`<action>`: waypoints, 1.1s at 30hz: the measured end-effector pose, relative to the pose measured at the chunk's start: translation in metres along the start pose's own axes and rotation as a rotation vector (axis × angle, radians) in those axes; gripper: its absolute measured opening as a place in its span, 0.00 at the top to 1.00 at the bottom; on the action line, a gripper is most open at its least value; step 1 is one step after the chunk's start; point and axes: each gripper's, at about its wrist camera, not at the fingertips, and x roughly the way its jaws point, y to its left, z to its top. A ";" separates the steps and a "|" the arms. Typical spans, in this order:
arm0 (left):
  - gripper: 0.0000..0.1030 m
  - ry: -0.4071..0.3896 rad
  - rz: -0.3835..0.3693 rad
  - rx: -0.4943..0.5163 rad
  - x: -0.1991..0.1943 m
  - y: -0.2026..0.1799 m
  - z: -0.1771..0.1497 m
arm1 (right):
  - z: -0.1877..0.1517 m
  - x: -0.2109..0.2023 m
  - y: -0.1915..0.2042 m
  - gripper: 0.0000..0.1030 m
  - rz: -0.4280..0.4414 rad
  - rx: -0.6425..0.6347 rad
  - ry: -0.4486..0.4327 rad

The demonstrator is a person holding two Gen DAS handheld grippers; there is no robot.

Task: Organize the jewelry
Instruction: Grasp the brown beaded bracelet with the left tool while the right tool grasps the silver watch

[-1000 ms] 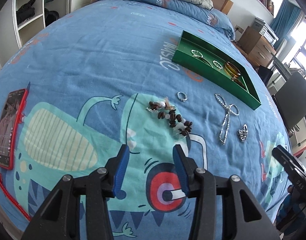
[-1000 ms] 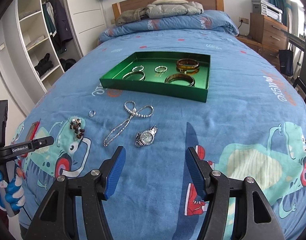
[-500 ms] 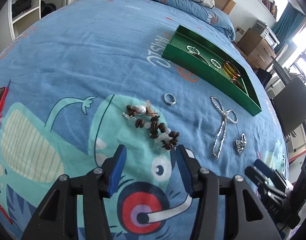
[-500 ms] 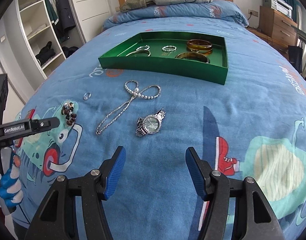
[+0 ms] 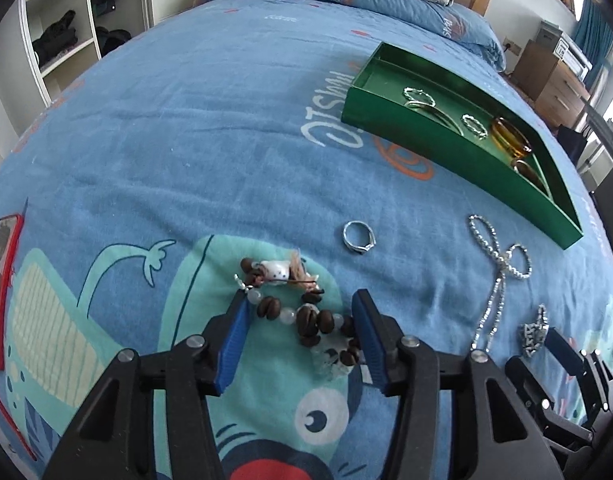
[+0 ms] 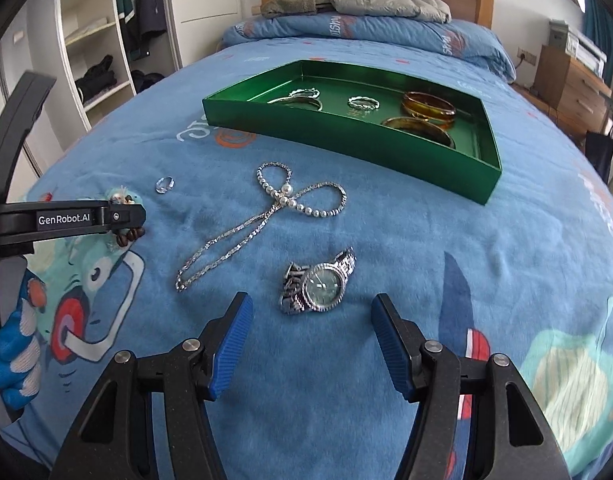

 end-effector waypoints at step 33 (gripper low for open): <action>0.89 -0.035 0.011 0.023 -0.031 0.010 -0.035 | -0.022 -0.024 -0.033 0.79 0.171 0.209 -0.056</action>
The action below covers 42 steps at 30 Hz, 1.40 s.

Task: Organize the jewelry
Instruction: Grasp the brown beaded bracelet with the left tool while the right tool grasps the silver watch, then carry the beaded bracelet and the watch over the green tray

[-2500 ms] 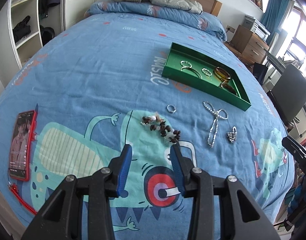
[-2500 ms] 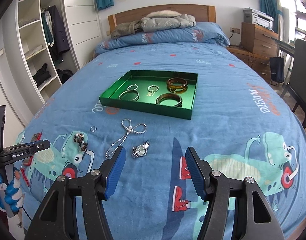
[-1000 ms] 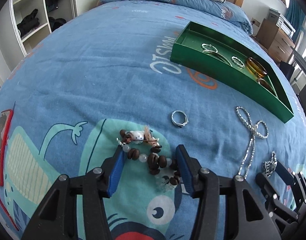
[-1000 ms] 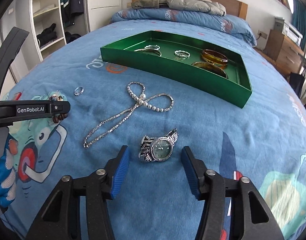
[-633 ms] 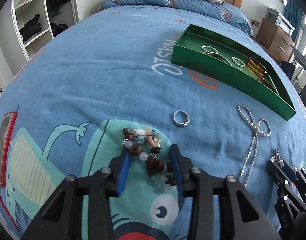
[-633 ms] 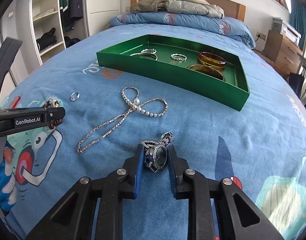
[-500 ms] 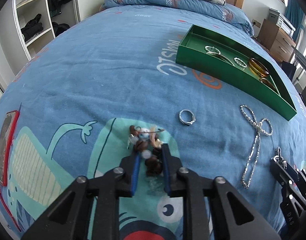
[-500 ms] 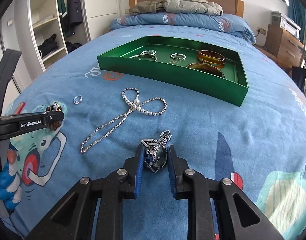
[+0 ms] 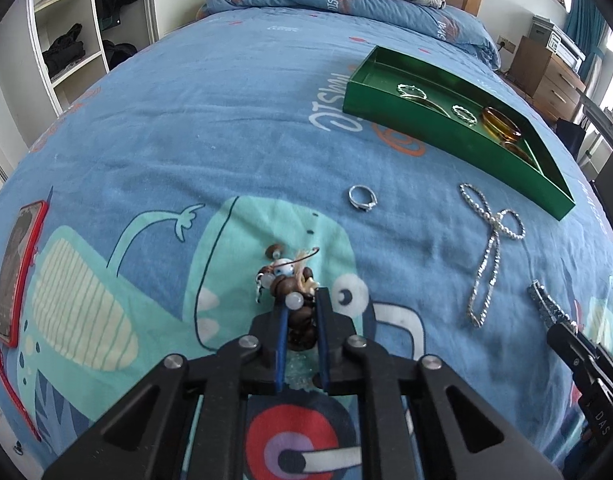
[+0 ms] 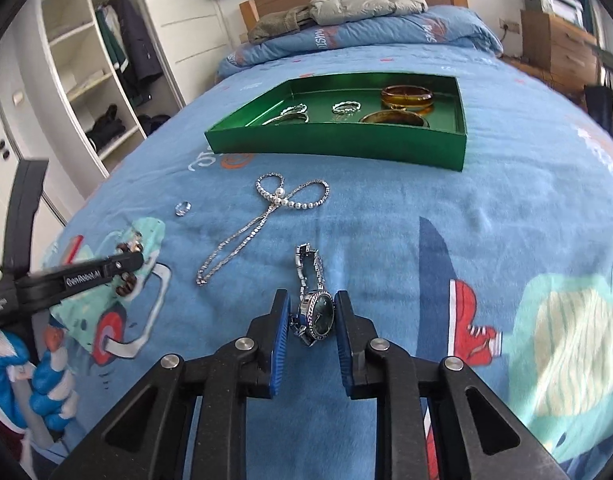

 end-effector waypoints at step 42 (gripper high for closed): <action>0.89 -0.144 -0.143 0.110 -0.140 -0.018 -0.039 | -0.040 -0.128 0.018 0.79 0.113 0.126 -0.110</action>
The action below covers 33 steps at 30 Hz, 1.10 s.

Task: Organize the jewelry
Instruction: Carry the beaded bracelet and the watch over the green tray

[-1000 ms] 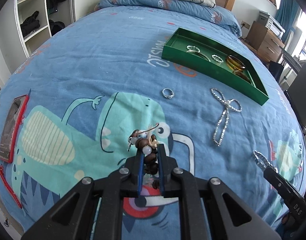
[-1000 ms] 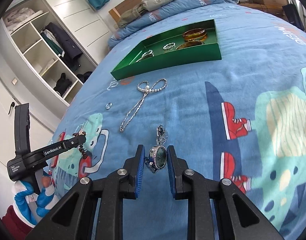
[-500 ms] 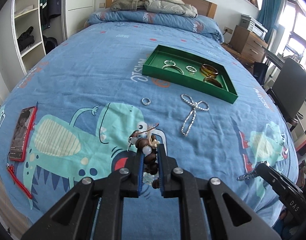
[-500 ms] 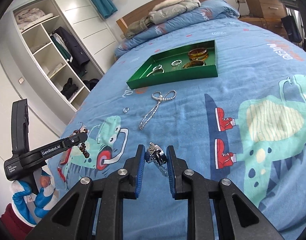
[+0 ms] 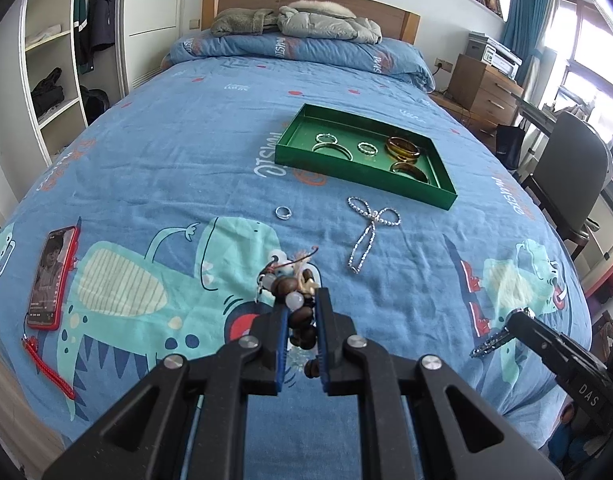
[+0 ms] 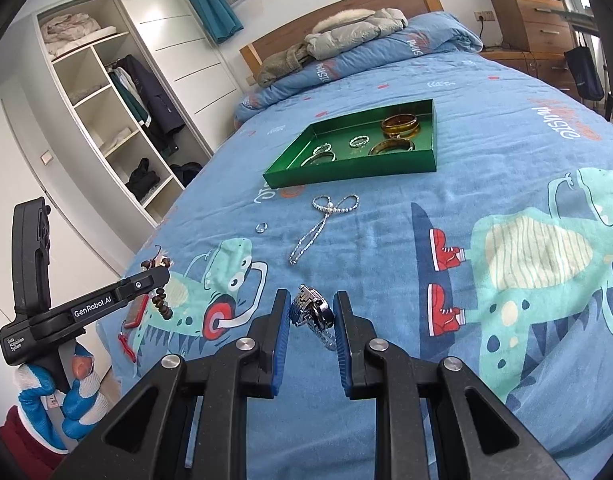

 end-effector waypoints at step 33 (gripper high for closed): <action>0.89 0.058 -0.051 0.049 0.222 -0.047 0.206 | 0.210 0.166 -0.054 0.79 -0.088 -0.056 -0.056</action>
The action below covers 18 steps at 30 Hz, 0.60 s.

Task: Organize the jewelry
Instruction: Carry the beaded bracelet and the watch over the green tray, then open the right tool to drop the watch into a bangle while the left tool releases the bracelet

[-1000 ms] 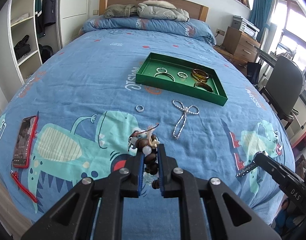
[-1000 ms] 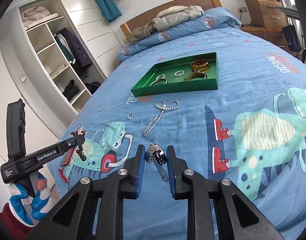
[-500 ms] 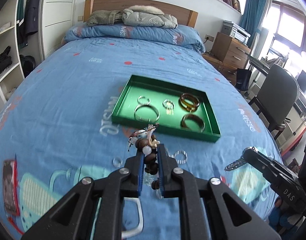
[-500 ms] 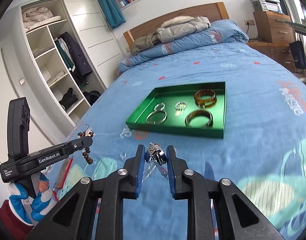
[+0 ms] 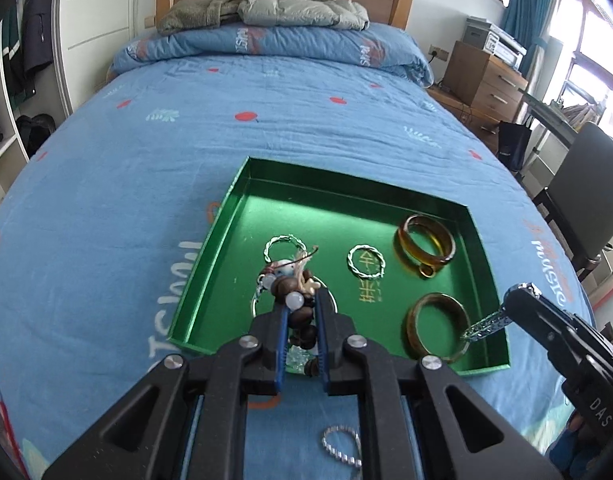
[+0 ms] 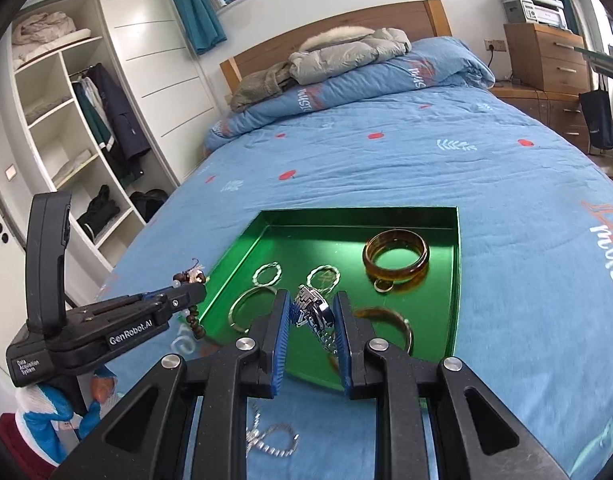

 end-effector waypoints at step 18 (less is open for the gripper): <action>0.88 0.109 0.058 0.020 0.065 0.002 -0.018 | -0.028 0.063 -0.026 0.79 -0.108 -0.003 0.181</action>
